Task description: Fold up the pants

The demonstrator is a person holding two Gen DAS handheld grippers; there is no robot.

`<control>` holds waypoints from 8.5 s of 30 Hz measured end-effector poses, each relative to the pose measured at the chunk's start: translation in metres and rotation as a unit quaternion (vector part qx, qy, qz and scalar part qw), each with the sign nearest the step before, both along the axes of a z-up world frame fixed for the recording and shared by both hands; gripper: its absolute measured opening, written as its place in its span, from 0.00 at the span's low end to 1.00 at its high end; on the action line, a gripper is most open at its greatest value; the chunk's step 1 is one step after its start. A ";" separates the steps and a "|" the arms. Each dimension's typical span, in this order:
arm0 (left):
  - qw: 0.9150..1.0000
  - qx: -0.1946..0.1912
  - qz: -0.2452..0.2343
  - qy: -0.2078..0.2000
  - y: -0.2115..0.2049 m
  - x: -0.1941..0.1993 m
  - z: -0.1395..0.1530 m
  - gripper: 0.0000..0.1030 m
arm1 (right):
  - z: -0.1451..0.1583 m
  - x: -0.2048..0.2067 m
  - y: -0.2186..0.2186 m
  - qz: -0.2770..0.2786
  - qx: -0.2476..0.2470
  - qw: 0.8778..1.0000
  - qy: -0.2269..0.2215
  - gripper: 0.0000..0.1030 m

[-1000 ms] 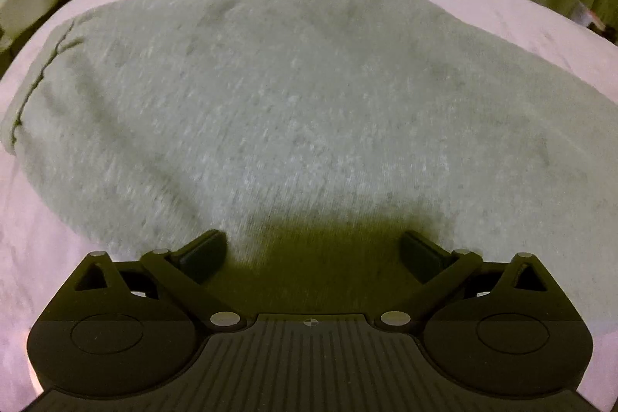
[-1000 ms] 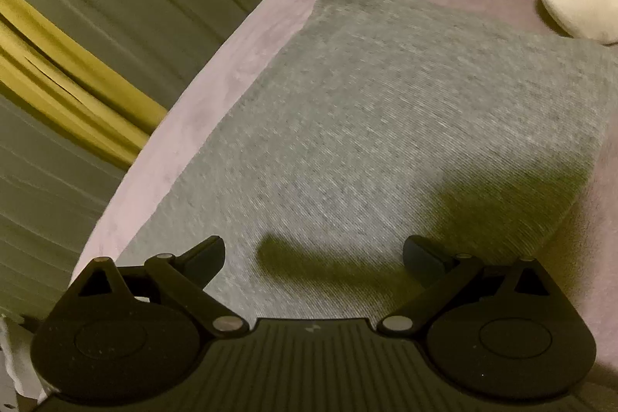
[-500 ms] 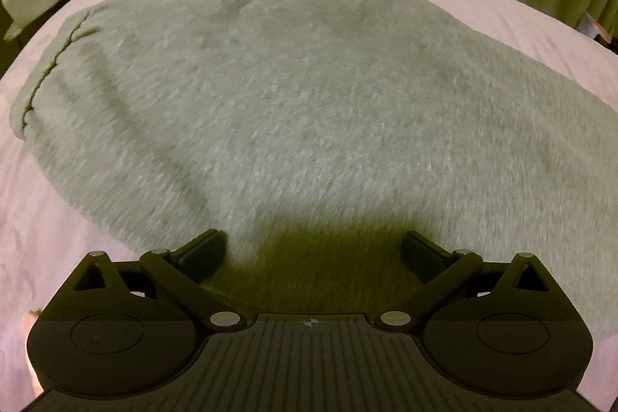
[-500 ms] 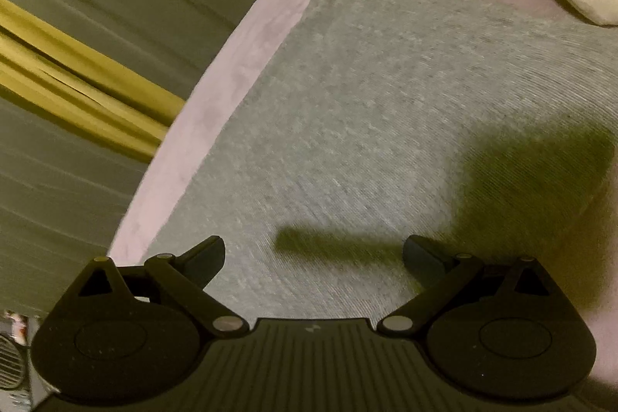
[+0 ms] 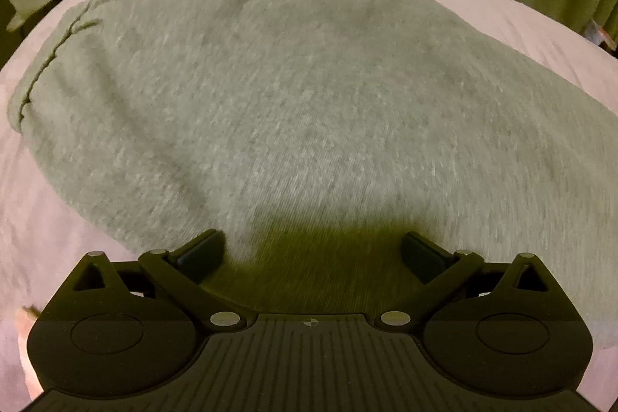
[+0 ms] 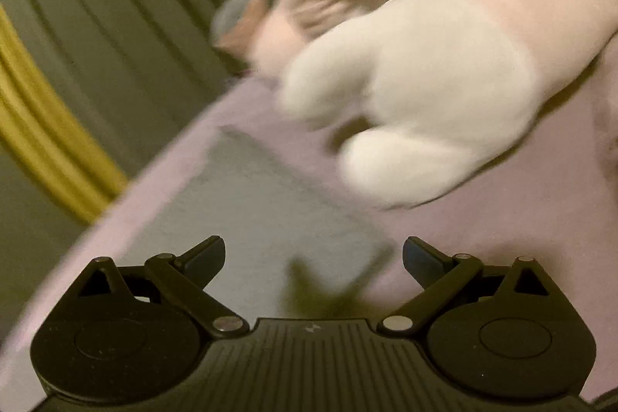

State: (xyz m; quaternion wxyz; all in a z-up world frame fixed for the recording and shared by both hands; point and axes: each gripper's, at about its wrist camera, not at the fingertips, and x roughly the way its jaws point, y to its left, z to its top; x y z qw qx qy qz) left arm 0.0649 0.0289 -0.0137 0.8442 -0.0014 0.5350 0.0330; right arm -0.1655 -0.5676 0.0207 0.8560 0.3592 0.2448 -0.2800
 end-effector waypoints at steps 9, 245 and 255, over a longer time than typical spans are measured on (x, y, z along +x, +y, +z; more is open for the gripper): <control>1.000 0.000 0.002 -0.001 0.000 -0.001 -0.001 1.00 | -0.036 -0.009 -0.015 -0.046 0.069 0.996 0.026 0.45; 0.919 -0.386 -0.070 0.034 -0.039 -0.014 0.013 0.11 | -0.055 0.143 0.285 0.313 0.118 0.941 0.047 0.03; 0.935 -0.346 -0.074 0.032 -0.038 -0.018 0.014 0.14 | -0.046 0.144 0.305 0.339 0.049 0.937 0.071 0.03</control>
